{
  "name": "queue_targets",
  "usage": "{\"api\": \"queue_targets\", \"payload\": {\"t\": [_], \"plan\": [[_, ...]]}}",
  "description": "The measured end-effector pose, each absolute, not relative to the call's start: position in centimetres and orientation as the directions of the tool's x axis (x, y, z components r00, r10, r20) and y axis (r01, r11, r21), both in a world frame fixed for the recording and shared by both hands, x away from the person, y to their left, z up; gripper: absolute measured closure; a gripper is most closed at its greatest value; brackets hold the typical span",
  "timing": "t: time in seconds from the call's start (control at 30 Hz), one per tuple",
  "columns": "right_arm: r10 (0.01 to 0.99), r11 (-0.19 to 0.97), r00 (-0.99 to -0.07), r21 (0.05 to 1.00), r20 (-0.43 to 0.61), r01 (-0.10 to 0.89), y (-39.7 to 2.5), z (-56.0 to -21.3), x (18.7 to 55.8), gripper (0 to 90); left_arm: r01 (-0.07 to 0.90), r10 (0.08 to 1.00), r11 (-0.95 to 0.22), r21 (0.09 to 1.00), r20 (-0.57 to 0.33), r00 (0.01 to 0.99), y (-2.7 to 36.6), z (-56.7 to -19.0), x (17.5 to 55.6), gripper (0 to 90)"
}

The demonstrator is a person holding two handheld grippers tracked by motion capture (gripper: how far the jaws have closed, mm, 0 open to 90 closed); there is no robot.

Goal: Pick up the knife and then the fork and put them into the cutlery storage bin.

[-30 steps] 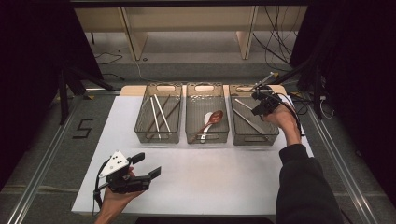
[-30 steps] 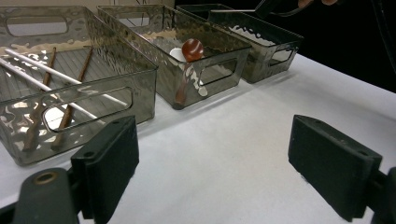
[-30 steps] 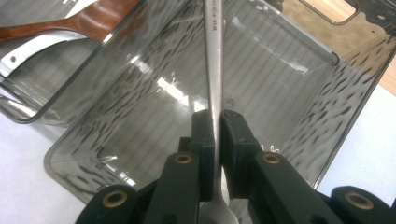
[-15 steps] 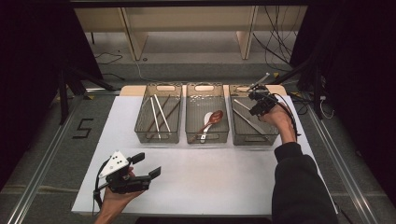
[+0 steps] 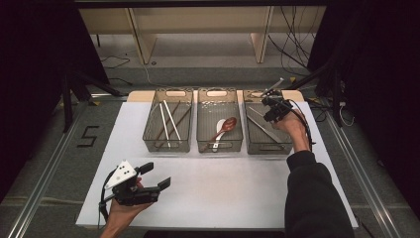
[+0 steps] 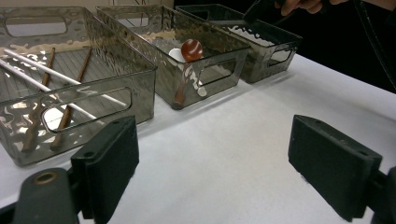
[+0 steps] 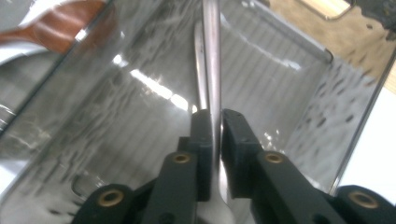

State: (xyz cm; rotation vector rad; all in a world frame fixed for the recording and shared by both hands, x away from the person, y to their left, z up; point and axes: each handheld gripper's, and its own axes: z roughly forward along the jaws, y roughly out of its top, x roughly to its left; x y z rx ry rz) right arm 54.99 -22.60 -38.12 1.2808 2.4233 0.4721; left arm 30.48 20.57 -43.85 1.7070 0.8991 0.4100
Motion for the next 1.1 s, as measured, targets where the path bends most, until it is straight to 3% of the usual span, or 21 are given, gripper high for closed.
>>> {"api": "queue_targets", "payload": {"t": [1.1], "plan": [[0.812, 0.485, -0.582, 0.605, -0.044, 0.632, -22.8, -36.9, 51.1, 54.6, 0.362, 0.742, -0.103, 0.927, -0.171, 0.648, 20.4, -43.9, 30.5, 15.7]]}}
